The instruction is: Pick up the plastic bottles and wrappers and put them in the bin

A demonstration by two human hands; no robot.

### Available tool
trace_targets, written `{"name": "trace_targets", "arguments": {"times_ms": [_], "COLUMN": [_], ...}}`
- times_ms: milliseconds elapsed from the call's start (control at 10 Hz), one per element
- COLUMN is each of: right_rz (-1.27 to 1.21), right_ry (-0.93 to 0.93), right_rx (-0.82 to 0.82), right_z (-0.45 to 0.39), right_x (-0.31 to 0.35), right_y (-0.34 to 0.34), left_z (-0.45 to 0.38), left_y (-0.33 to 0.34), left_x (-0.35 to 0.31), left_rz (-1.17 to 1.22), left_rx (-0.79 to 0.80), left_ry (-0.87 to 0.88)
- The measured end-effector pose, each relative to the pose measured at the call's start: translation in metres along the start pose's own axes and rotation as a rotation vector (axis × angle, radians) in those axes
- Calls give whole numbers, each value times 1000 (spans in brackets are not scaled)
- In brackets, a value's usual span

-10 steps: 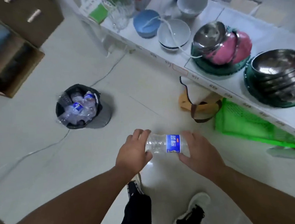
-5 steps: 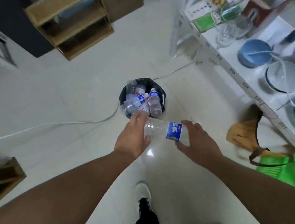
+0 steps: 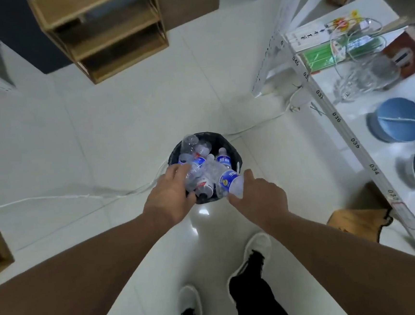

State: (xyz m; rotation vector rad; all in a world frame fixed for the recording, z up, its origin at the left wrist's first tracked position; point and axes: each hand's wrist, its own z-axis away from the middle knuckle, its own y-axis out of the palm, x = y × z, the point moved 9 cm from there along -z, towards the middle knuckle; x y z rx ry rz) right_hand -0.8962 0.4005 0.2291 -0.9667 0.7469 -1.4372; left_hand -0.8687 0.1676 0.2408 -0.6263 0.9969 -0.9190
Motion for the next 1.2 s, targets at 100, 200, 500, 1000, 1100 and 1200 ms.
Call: {"name": "trace_targets", "arguments": {"times_ms": [100, 200, 500, 1000, 1100, 1200], "right_rz": [3, -26, -19, -102, -104, -104], "right_ry": [6, 61, 158, 224, 171, 135], "right_rx": [55, 67, 192, 181, 161, 149], "right_z": [-30, -59, -135, -112, -104, -96], "right_x": [-1, 4, 42, 62, 64, 67], "right_y": [11, 26, 110, 64, 44, 19], "left_z": [-28, -52, -115, -97, -94, -95], "left_y": [14, 37, 87, 10, -5, -27], "left_x": [8, 7, 39, 52, 52, 53], "left_rz": [-30, -92, -157, -138, -157, -142], "left_rx": [5, 38, 24, 16, -42, -68], "left_ry": [-23, 26, 119, 120, 162, 125]}}
